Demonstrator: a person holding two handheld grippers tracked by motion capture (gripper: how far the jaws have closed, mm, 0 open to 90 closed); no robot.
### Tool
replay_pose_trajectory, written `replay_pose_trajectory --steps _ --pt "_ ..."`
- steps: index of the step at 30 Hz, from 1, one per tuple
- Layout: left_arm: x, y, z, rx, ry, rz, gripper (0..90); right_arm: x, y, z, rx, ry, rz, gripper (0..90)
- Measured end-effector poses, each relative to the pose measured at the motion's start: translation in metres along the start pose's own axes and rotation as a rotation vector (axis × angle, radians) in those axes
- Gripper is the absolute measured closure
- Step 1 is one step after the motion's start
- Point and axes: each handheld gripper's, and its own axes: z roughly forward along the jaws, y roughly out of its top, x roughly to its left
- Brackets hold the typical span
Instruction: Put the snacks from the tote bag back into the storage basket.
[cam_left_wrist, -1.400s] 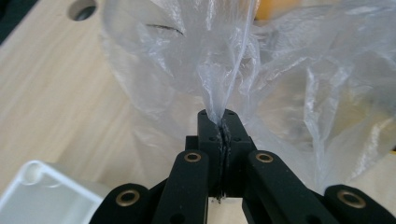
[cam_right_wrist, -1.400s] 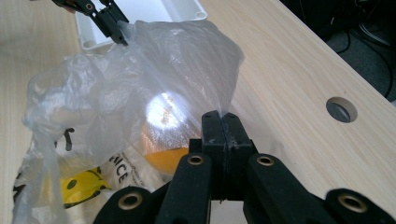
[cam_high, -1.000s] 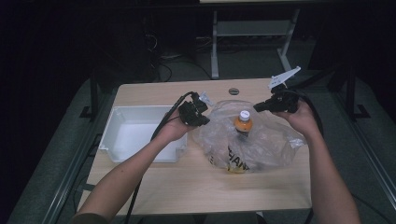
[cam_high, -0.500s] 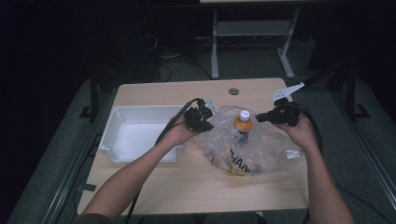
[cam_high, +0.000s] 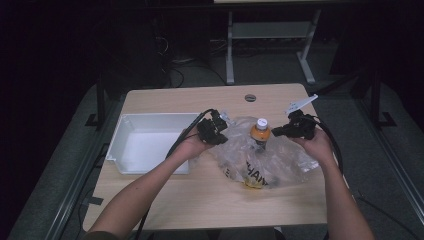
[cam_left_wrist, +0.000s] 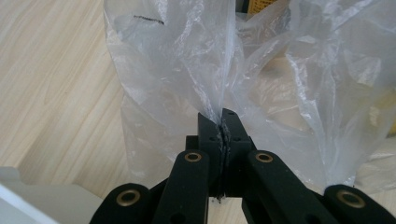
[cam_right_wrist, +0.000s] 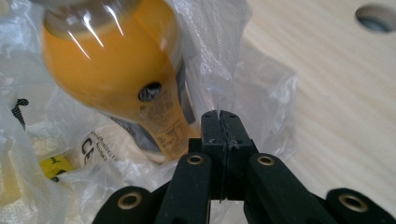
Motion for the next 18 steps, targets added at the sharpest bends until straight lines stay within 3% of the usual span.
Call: replay_pose_trajectory --steps 4,9,14,18 --pt "-0.005 -0.002 0.005 0.008 -0.002 0.001 89.1 0.002 -0.005 0.004 0.003 -0.009 0.016 89.3" --pt "-0.009 -0.004 0.011 0.017 -0.008 -0.002 89.1 0.007 -0.010 0.007 0.008 -0.034 0.003 89.1" --pt "-0.013 -0.005 0.020 0.031 -0.020 -0.013 89.1 0.007 -0.026 0.016 0.014 -0.021 0.037 88.9" --pt "-0.019 -0.005 0.024 0.049 -0.002 -0.005 89.1 0.007 -0.035 0.022 0.024 -0.023 0.037 87.8"
